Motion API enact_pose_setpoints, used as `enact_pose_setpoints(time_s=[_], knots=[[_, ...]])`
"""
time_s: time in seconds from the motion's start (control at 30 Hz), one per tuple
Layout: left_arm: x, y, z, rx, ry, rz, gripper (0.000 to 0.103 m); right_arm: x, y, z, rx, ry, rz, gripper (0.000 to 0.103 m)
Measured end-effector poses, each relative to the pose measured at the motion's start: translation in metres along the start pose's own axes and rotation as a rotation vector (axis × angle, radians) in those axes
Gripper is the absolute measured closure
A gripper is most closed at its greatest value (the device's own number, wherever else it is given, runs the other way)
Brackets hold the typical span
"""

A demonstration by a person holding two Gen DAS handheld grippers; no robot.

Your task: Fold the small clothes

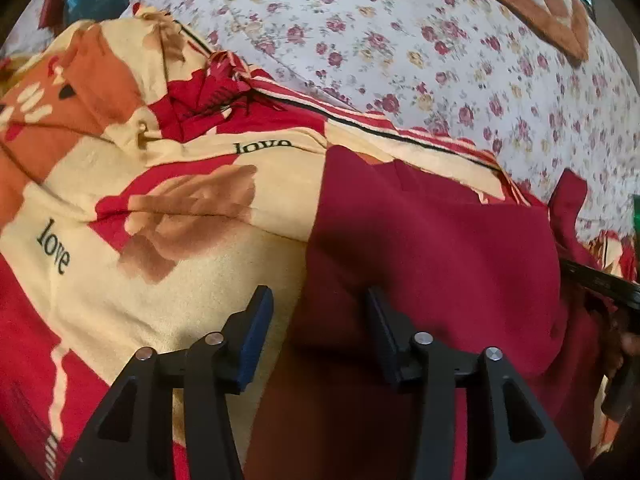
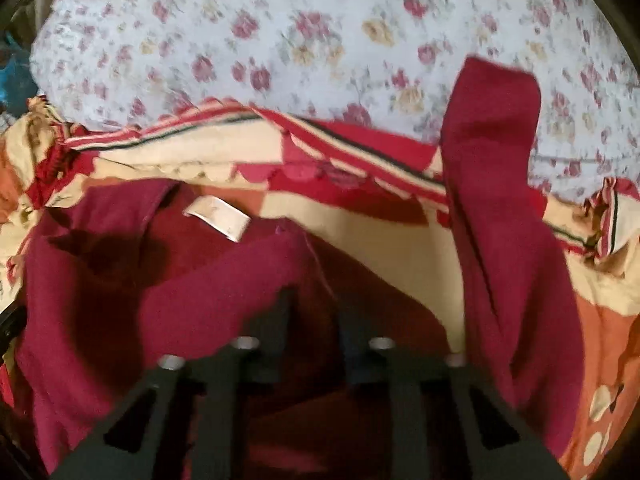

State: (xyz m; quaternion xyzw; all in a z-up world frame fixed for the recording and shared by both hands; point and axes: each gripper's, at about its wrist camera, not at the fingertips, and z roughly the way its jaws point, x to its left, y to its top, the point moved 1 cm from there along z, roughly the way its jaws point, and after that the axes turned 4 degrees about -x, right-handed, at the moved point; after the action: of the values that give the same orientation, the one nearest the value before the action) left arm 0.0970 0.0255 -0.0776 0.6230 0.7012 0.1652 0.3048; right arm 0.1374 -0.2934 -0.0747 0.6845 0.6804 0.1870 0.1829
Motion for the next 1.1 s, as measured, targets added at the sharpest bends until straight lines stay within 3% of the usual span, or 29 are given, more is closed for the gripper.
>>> enact_pose_setpoints(time_s=[0.13,0.27,0.37,0.5,0.53,0.6,0.63,0.7,0.73,0.77,0.87,1.03,1.1], knots=[[0.015,0.0,-0.002,-0.008,-0.029,-0.067,0.071,-0.005,-0.001,-0.045,-0.072,0.061,0.03,0.088],[0.015,0.001,-0.012,0.001,-0.078,-0.054,0.071,-0.019,-0.016,-0.086,-0.11,0.117,0.097,0.088],[0.012,0.007,-0.021,-0.001,-0.144,-0.046,0.071,-0.026,-0.033,-0.097,-0.1,0.116,0.12,0.088],[0.02,0.017,-0.025,-0.009,-0.18,-0.118,0.069,-0.037,-0.046,-0.096,-0.064,0.102,0.148,0.088],[0.022,0.017,-0.021,0.007,-0.181,-0.129,0.068,-0.039,-0.047,-0.096,-0.059,0.091,0.156,0.085],[0.022,0.013,-0.013,0.057,-0.178,-0.128,0.068,-0.041,-0.045,-0.093,-0.053,-0.001,0.149,0.059],[0.022,0.01,-0.01,0.076,-0.184,-0.125,0.068,-0.04,-0.042,-0.096,-0.063,-0.053,0.15,0.053],[0.023,0.004,-0.007,0.096,-0.199,-0.122,0.068,-0.032,-0.03,-0.109,-0.133,-0.031,0.173,0.042],[0.023,0.002,-0.005,0.098,-0.208,-0.122,0.068,-0.012,-0.012,-0.114,-0.161,0.08,0.166,0.039],[0.023,0.001,-0.004,0.089,-0.213,-0.122,0.068,-0.012,-0.012,-0.114,-0.161,0.08,0.166,0.035],[0.025,0.003,-0.002,0.074,-0.234,-0.13,0.068,0.05,0.016,-0.097,-0.096,0.278,0.065,0.034],[0.022,0.009,0.003,0.052,-0.257,-0.106,0.068,0.167,0.047,-0.049,-0.008,0.386,-0.132,0.034],[0.021,0.011,0.003,0.04,-0.259,-0.084,0.068,0.198,0.054,-0.026,0.06,0.429,-0.151,0.035]])
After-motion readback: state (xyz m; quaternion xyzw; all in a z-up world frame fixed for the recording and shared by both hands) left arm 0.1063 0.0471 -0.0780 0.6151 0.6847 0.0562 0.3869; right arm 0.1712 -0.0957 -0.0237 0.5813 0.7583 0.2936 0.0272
